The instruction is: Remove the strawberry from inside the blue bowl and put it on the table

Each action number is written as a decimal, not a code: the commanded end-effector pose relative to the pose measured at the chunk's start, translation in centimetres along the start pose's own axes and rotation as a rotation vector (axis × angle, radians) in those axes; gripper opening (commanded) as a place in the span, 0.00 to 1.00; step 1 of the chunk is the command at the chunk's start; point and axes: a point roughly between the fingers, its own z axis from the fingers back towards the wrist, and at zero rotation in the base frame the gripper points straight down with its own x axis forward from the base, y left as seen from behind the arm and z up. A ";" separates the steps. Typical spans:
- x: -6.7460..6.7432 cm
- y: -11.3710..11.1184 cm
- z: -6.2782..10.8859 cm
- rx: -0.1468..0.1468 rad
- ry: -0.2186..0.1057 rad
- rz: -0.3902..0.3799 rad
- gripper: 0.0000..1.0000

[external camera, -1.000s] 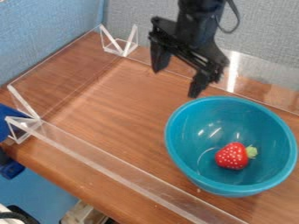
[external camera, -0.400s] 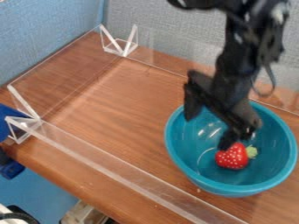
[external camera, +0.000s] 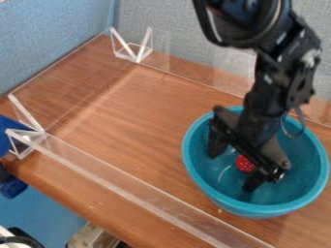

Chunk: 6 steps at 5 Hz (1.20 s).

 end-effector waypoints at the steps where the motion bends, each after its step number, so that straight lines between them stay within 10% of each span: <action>1: 0.8 0.2 0.6 0.000 -0.033 0.008 0.00; 6: 0.4 1.3 3.3 0.038 -0.069 -0.013 0.00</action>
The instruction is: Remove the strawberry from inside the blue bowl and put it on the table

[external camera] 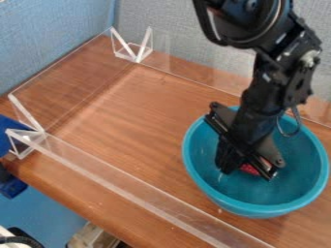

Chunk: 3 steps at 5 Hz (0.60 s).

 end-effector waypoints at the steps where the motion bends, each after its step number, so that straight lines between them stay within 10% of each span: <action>1: 0.8 1.1 3.4 0.011 -0.095 0.023 0.00; 3: 0.5 5.1 8.8 0.079 -0.167 0.104 0.00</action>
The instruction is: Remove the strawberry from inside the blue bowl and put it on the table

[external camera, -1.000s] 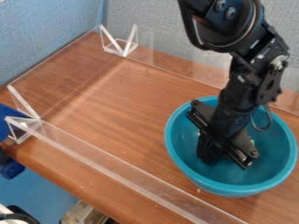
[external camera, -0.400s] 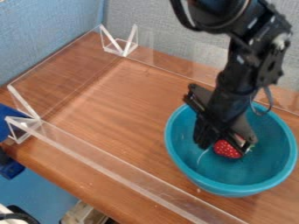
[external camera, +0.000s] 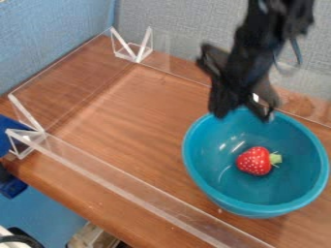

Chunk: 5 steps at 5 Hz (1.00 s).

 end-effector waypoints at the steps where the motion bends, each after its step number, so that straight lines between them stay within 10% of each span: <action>1: 0.2 4.5 3.8 0.029 -0.078 0.108 0.00; 3: -0.8 6.8 2.0 0.022 -0.014 0.162 0.00; 4: -1.2 7.0 0.4 0.011 0.023 0.160 1.00; 5: -1.4 7.1 -1.1 0.004 0.055 0.156 1.00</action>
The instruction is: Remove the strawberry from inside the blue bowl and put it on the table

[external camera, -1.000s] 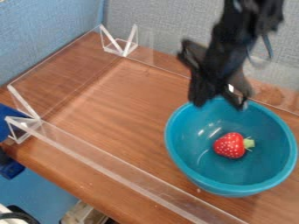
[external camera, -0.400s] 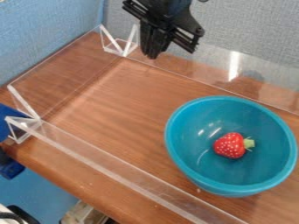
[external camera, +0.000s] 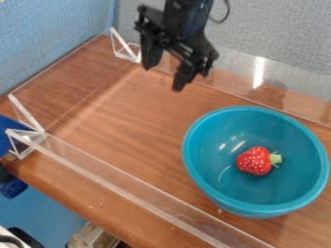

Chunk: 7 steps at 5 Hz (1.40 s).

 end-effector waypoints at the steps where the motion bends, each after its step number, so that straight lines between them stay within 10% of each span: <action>1: 0.3 -1.6 0.9 -0.021 -0.042 -0.015 1.00; 4: 2.0 -12.1 1.4 -0.097 -0.094 -0.201 1.00; 7: 2.3 -15.4 -3.1 -0.123 -0.015 -0.237 1.00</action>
